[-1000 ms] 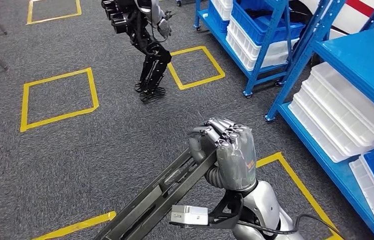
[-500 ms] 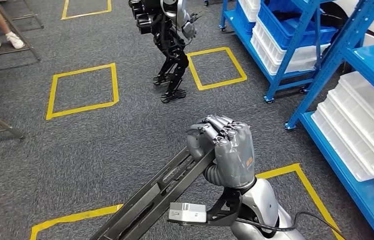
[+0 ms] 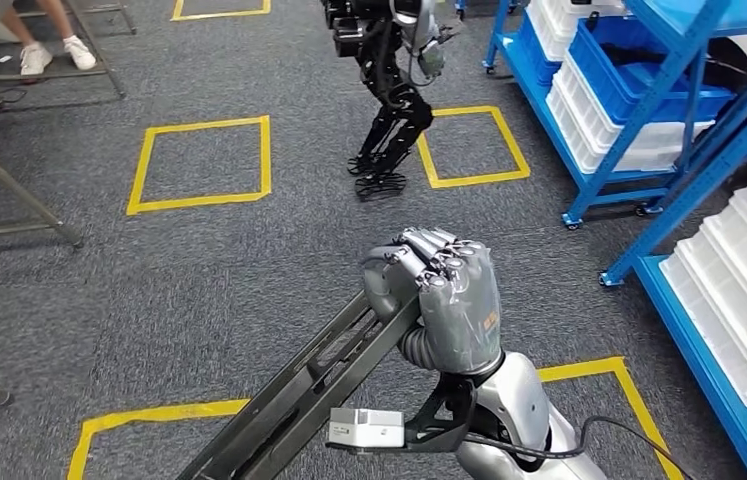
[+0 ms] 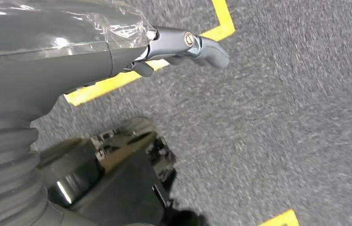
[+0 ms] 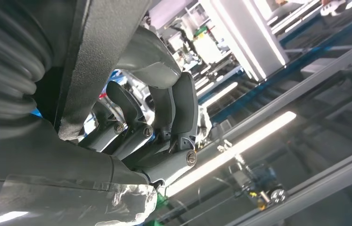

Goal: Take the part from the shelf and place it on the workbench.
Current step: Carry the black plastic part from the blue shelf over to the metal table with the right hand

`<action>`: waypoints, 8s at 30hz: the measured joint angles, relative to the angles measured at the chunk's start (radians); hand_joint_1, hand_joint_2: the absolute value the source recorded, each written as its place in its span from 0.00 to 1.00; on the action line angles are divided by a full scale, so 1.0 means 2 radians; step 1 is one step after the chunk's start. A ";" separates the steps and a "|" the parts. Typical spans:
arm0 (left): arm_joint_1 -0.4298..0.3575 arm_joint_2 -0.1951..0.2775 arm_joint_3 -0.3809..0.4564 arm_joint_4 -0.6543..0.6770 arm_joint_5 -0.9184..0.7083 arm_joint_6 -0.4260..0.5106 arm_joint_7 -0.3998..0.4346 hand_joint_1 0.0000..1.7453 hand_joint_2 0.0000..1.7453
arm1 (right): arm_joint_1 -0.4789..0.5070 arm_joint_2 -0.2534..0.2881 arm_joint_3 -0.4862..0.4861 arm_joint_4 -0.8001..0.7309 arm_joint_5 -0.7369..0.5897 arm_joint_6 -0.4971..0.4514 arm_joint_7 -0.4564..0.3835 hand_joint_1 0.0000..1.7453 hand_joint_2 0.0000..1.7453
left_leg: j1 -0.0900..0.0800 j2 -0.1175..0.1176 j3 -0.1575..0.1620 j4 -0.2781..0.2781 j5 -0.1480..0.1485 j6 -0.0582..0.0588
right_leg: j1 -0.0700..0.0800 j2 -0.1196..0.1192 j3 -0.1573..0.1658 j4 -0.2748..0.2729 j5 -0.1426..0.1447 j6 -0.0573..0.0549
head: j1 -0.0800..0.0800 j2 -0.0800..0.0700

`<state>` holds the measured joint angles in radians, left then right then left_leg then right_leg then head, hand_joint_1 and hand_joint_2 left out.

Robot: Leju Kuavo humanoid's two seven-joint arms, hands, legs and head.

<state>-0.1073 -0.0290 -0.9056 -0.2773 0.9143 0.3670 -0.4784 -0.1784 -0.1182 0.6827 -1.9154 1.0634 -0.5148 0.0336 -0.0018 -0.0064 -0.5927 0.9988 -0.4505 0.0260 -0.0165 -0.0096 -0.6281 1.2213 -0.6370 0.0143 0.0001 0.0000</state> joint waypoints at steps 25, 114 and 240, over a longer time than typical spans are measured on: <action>-0.013 -0.001 0.000 0.000 -0.009 -0.006 0.018 0.00 1.00 | -0.001 0.004 0.002 0.008 0.001 0.011 -0.009 1.00 1.00 | -0.003 0.021 -0.011 0.018 -0.008 -0.014 | 0.002 -0.036 0.037 -0.092 0.054 -0.007 | -0.006 0.000; -0.023 0.000 0.000 -0.002 -0.012 0.000 0.029 0.00 1.00 | -0.172 -0.011 -0.007 0.129 -0.006 -0.021 0.059 1.00 1.00 | 0.000 0.025 -0.021 0.027 0.003 -0.022 | -0.003 -0.034 0.033 -0.091 0.061 -0.010 | -0.011 0.000; -0.016 0.004 -0.013 -0.011 -0.002 -0.065 0.017 0.00 1.00 | -0.106 -0.049 -0.016 0.050 -0.081 -0.023 0.071 1.00 1.00 | 0.004 0.000 -0.007 0.014 -0.008 -0.014 | -0.005 0.003 0.040 -0.098 0.056 0.003 | -0.004 0.000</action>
<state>-0.1397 -0.0217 -0.9314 -0.2995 0.9098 0.2373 -0.4444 -0.3909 -0.2172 0.6501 -1.8154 0.9007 -0.5609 0.1761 0.0056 -0.0065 -0.6067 1.0268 -0.4665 -0.0010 -0.0262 -0.0026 -0.5487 1.0254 -0.5257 0.0205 -0.0074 0.0000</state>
